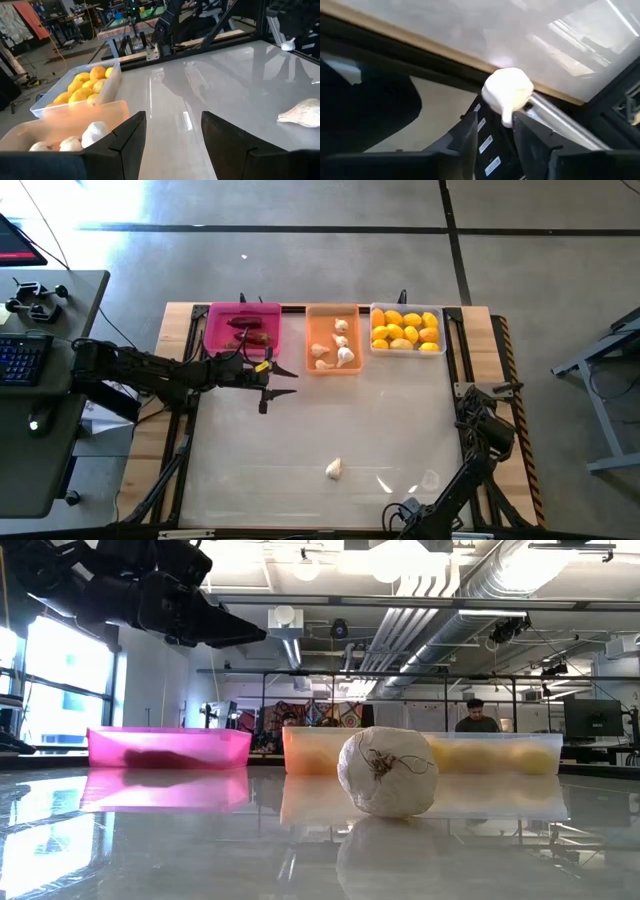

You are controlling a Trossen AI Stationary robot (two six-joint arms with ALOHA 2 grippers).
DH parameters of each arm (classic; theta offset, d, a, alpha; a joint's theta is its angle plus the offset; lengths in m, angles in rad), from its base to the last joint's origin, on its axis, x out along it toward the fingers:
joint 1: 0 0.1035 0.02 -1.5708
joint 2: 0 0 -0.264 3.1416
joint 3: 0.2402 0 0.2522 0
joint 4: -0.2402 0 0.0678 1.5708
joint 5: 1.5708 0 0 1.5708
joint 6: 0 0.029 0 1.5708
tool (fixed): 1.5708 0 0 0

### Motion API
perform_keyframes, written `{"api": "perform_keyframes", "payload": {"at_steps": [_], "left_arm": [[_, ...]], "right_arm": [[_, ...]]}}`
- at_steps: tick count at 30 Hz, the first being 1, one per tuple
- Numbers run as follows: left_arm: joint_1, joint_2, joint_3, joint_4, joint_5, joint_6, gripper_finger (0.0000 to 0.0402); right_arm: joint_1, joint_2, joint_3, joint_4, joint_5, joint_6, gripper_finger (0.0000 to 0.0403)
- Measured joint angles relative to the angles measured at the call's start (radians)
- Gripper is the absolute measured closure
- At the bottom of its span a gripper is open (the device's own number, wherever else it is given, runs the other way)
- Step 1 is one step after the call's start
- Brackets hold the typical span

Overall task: Sort produce into baskets
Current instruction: Put the white garlic into the orange bin

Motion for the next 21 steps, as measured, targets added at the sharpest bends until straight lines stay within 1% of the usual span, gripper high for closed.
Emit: {"api": "perform_keyframes", "payload": {"at_steps": [4, 12, 16, 18, 21], "left_arm": [[0.0, 0.0, 0.0, -0.003, 0.0, -0.001, 0.0225], [0.0, 0.0, 0.0, -0.003, -0.001, -0.01, 0.0225], [0.0, 0.0, 0.0, -0.003, -0.001, -0.017, 0.0225], [0.0, 0.0, 0.0, -0.003, -0.001, -0.017, 0.0225], [0.0, 0.0, 0.0, -0.008, -0.001, -0.017, 0.0225]], "right_arm": [[0.012, 0.0, 0.0, -0.003, 0.0, 0.019, 0.0315], [0.025, 0.0, 0.0, -0.025, 0.001, 0.021, 0.0359], [0.026, 0.0, 0.0, -0.037, 0.003, 0.008, 0.0391], [0.026, 0.0, 0.0, -0.036, 0.019, -0.004, 0.0399], [0.026, -0.002, 0.006, -0.042, 0.058, -0.021, 0.04]]}}
